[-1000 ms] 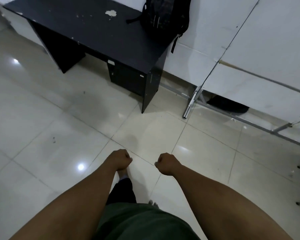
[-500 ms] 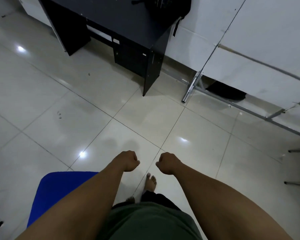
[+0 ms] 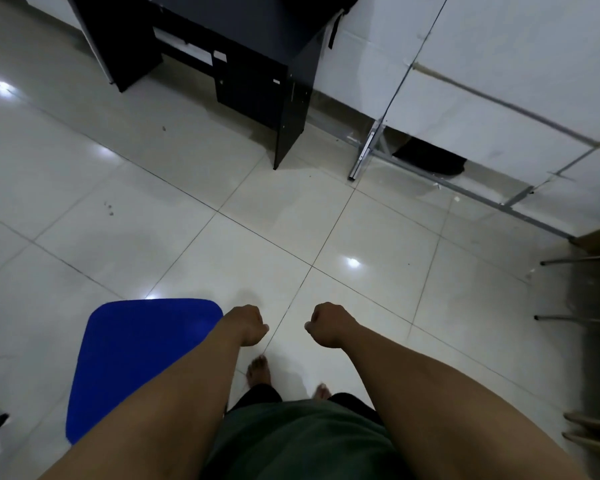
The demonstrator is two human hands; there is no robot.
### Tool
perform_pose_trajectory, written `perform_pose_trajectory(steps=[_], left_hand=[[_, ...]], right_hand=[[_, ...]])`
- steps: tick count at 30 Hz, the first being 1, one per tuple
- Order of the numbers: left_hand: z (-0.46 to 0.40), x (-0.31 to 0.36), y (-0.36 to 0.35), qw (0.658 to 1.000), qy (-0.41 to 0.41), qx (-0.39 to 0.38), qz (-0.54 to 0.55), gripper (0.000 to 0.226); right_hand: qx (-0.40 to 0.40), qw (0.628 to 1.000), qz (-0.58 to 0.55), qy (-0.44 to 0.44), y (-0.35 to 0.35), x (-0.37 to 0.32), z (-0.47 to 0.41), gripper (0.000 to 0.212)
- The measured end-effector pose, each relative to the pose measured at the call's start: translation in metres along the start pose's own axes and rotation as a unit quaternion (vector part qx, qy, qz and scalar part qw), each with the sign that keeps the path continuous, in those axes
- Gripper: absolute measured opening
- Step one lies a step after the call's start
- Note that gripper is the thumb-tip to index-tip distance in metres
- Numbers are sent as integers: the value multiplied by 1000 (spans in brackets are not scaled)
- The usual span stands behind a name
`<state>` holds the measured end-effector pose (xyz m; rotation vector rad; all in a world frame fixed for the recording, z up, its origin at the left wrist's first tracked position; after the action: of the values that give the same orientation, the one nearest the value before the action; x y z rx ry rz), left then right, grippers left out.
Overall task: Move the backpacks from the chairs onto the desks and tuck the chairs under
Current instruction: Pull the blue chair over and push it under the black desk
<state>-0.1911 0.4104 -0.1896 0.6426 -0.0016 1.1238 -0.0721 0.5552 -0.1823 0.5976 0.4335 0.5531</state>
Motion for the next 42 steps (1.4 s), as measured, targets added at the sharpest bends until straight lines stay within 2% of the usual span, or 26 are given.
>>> perform_pose_trajectory(steps=[9, 14, 23, 33, 42], left_hand=[[46, 25, -50, 999, -8, 40, -3, 40], [83, 32, -102, 997, -5, 72, -3, 39], [145, 22, -211, 999, 4, 29, -25, 43], [186, -39, -224, 996, 26, 86, -10, 38], [226, -114, -213, 993, -12, 105, -49, 36]], right_hand=[[22, 1000, -4, 14, -43, 29, 50, 31], [22, 999, 5, 36, -84, 52, 89, 33], [-16, 998, 45, 41, -166, 86, 161, 35], [-4, 995, 57, 85, -209, 29, 201, 34], [17, 998, 7, 55, -257, -38, 229, 38]])
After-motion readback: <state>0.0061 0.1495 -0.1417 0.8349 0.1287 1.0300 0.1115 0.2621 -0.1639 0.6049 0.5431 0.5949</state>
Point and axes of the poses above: each hand's wrist, its own z-axis away from the middle knuckle, its own y-axis out of the back of the hand, x = y × z, the point moved 8 cm from there along -z, towards the middle knuckle, and after that the axes turned 2 degrees about -x, right-handed, at the moved point
